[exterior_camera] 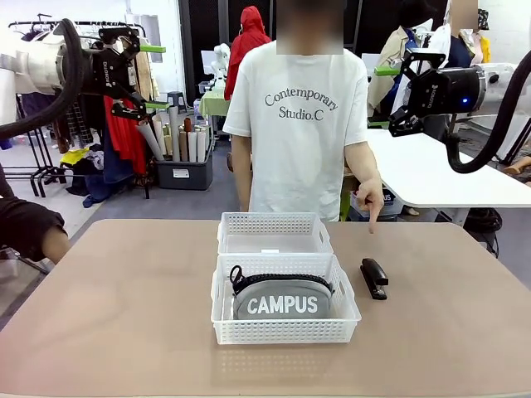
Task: Distribute items into two baskets.
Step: Pick up the Stapler that the person points to.
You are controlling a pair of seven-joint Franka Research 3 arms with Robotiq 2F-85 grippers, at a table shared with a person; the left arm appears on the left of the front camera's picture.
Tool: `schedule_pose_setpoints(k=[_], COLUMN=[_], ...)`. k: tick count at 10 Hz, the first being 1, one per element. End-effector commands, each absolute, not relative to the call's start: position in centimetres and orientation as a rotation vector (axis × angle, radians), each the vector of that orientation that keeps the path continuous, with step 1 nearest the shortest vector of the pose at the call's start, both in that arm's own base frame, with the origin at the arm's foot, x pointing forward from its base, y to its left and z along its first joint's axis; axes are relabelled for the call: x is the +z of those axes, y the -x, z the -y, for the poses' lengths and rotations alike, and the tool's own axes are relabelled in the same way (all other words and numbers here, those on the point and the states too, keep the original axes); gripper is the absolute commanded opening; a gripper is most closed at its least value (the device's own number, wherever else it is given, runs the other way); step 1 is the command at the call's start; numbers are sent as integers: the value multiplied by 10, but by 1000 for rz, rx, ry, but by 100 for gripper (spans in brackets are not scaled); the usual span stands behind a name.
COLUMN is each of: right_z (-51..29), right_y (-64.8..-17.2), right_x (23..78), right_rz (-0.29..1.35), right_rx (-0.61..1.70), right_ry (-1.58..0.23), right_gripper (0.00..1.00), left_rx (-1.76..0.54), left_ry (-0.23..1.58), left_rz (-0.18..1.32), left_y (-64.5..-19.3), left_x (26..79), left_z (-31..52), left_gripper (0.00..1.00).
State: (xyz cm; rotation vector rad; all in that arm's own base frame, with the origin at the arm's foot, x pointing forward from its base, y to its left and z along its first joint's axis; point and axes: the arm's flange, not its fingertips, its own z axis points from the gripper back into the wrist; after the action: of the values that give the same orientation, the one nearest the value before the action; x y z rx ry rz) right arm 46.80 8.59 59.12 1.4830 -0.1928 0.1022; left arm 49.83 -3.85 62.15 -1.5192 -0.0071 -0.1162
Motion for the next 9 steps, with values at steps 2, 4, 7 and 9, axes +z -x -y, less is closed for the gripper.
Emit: schedule_pose_setpoints(k=[2,4,7,9], right_z=[-86,-86,-111,-126], right_y=[-467,-468,-481,-485], right_x=[593,591,596,598], right_rz=[194,193,102,67], right_rx=[106,102,95,164], right_ry=[-1486,-1483,-1304,-1057], right_gripper=[100,100,100,100], left_rx=[-116,-116,-116,-116], left_ry=[1520,1520,1520,1520], left_rz=[12,12,12,12], left_y=[-497,-497,-497,-497], left_x=[623,623,623,623], left_z=[37,37,37,37], left_gripper=[100,100,100,100])
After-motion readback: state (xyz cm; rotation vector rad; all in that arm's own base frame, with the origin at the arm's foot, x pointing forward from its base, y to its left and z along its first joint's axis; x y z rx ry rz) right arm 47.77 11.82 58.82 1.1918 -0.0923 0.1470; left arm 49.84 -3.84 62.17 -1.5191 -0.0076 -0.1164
